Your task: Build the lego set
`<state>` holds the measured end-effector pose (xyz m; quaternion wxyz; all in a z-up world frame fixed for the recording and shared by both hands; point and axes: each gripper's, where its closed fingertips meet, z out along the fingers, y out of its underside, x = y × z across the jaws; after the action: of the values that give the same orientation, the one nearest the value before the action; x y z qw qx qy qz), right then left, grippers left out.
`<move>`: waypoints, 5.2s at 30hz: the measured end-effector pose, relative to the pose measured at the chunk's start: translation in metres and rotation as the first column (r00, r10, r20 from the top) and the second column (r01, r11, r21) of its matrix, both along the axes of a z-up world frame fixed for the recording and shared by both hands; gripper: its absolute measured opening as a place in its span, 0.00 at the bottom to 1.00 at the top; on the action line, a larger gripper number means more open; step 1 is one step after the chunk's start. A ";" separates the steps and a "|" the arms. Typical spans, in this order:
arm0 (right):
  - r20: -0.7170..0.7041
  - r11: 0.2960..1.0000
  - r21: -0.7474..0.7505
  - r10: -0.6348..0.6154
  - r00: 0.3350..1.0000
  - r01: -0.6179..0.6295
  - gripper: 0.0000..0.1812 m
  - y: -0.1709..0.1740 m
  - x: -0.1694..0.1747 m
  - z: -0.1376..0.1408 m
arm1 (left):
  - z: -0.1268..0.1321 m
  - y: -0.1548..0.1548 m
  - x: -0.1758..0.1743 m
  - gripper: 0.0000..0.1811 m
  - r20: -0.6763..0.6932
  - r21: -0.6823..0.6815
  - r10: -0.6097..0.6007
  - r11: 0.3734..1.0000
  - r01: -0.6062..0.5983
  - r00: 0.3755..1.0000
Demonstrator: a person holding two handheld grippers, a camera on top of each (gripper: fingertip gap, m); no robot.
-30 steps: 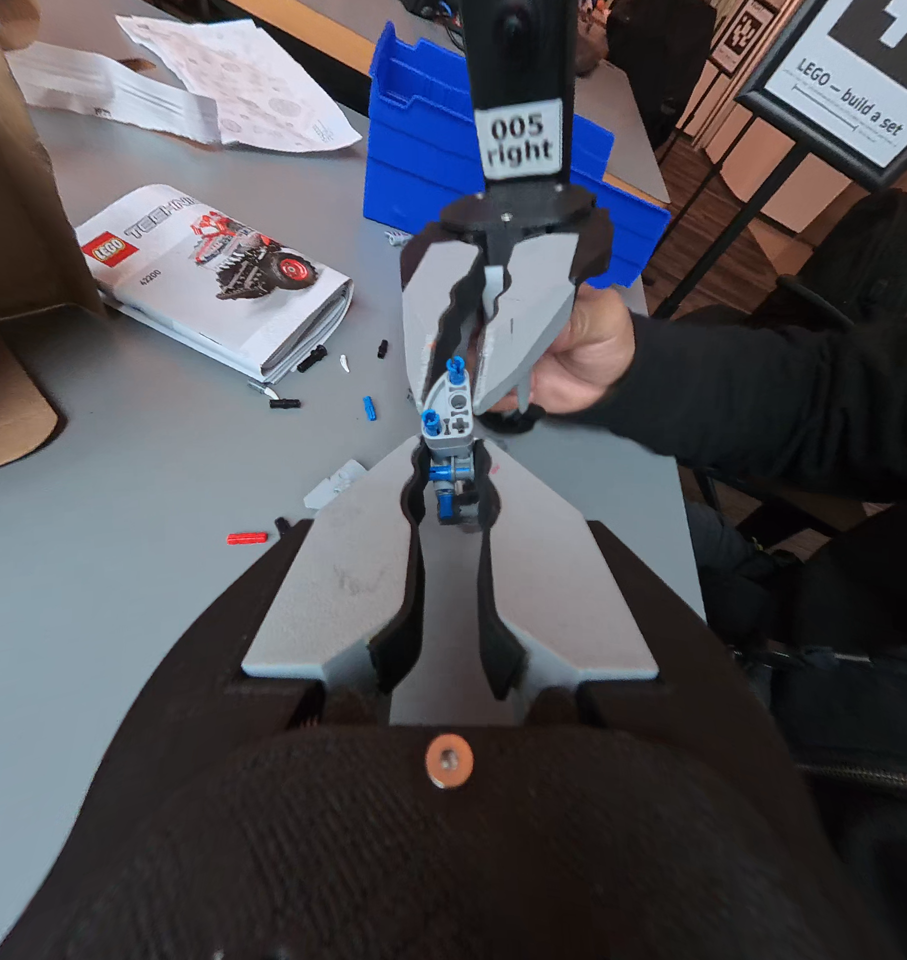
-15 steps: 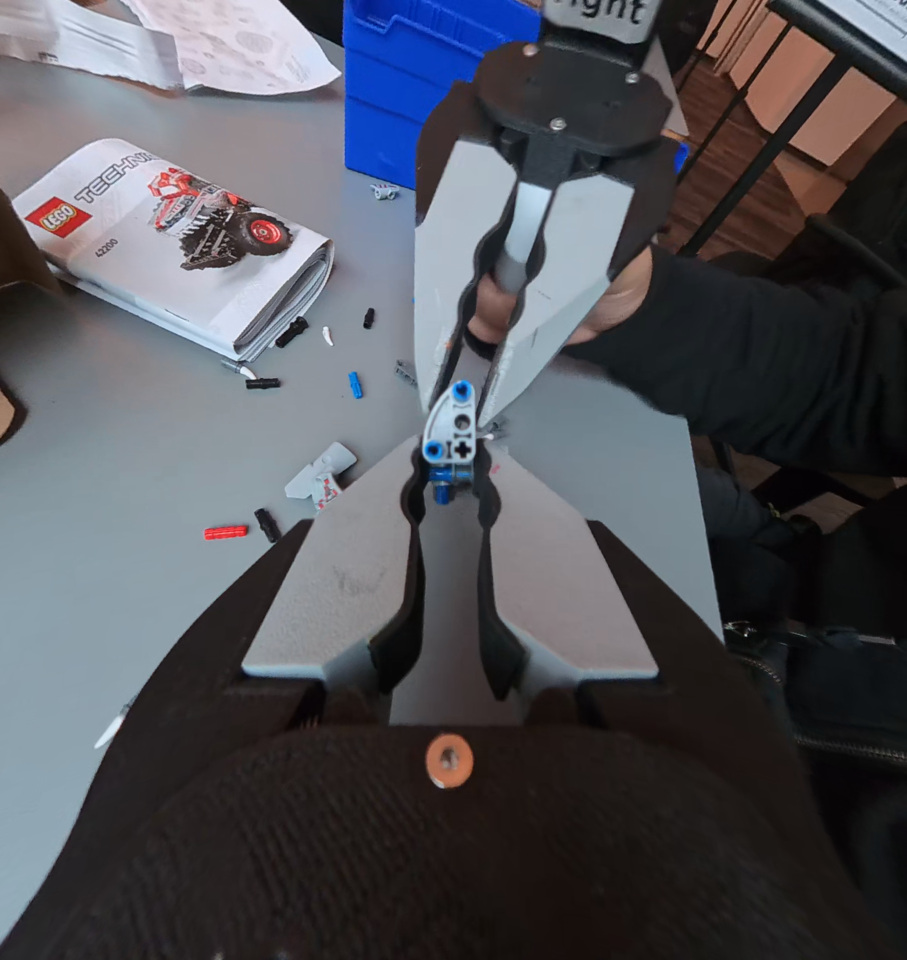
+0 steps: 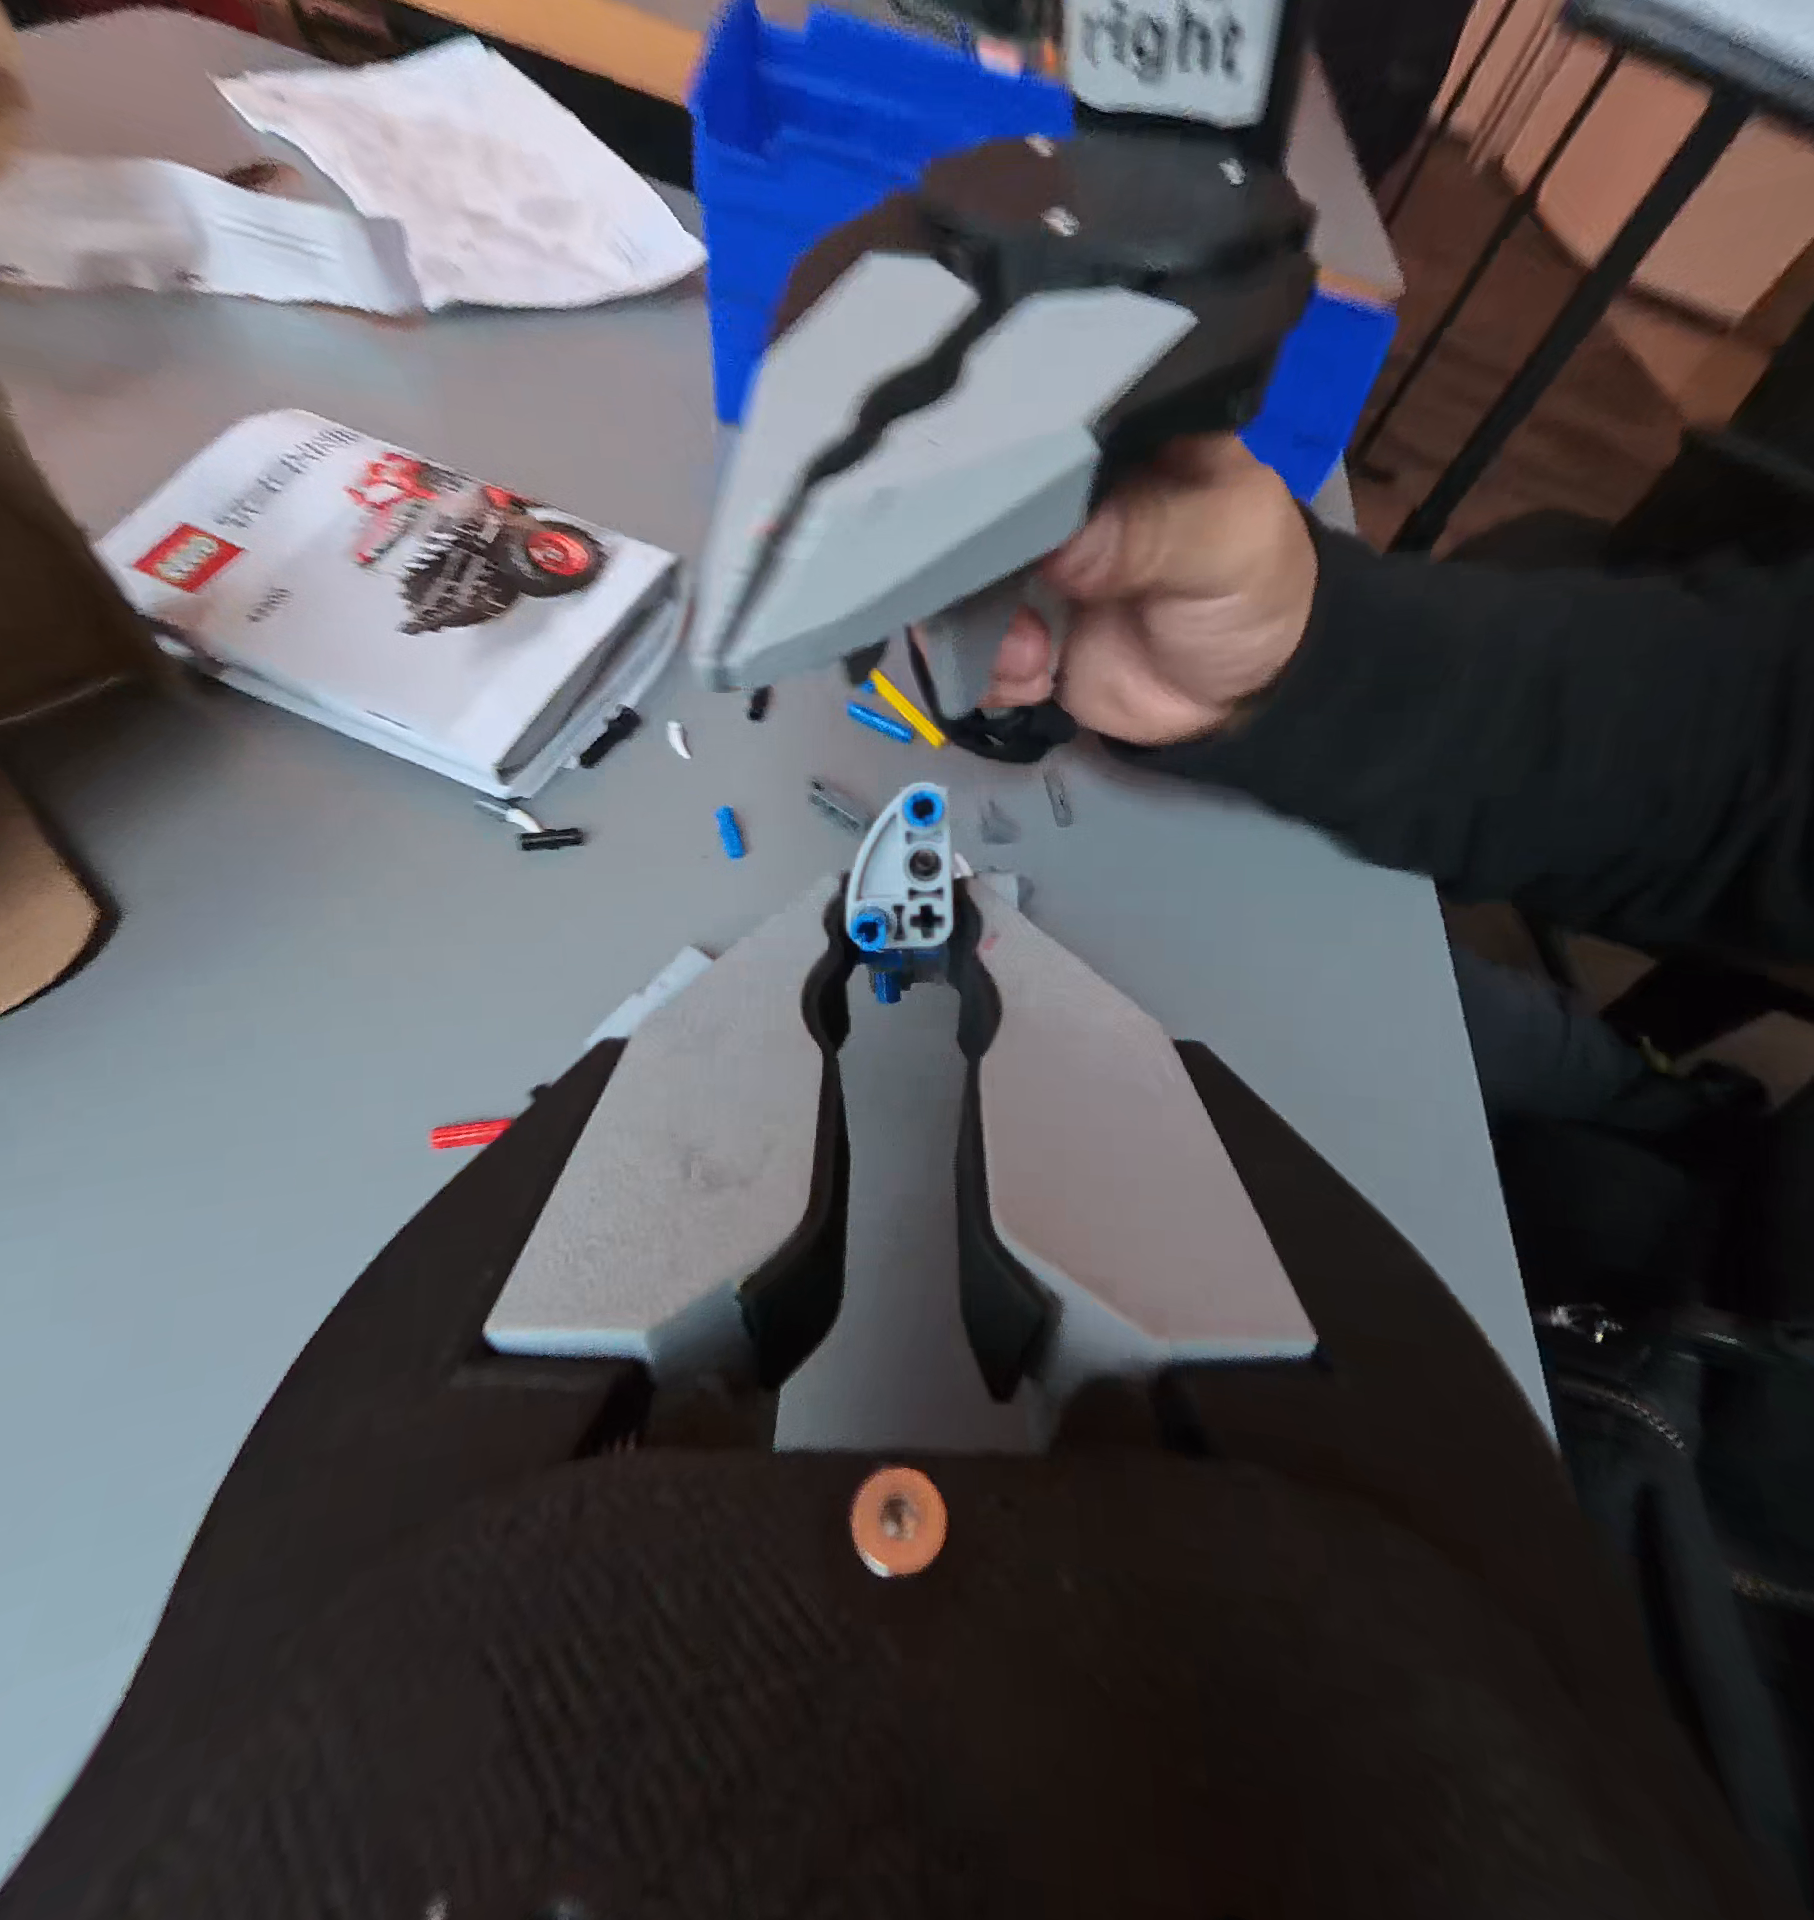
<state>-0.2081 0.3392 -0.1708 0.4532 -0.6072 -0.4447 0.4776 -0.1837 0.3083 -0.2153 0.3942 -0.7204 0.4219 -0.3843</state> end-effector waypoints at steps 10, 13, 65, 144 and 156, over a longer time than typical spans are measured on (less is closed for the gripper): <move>-0.007 0.992 -0.004 0.126 0.992 -0.126 0.24 -0.017 0.008 0.004 | 0.046 0.015 -0.019 0.08 0.365 -0.067 0.017 0.998 0.008 0.931; 0.012 0.984 -0.027 0.177 0.984 -0.176 0.23 -0.026 0.002 -0.001 | 0.047 0.013 -0.016 0.08 0.365 -0.030 -0.005 0.999 0.017 0.931; 0.091 0.963 -0.008 0.269 0.959 -0.269 0.13 -0.043 0.000 -0.016 | 0.037 -0.004 -0.012 0.08 0.272 0.000 -0.114 0.993 0.119 0.956; 0.284 0.929 0.341 0.043 0.958 -0.142 0.12 -0.039 -0.002 -0.034 | 0.019 -0.007 -0.027 0.08 -0.250 0.772 0.049 0.613 0.169 0.967; 0.246 0.885 0.439 0.051 0.968 -0.158 0.01 -0.050 -0.003 -0.021 | 0.013 -0.009 -0.022 0.08 -0.255 0.728 0.025 0.662 0.175 0.967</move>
<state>-0.2112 0.2891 -0.1914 0.5022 -0.5099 -0.6251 0.3116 -0.2054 0.2993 -0.2020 0.5832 -0.5192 0.6162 -0.1031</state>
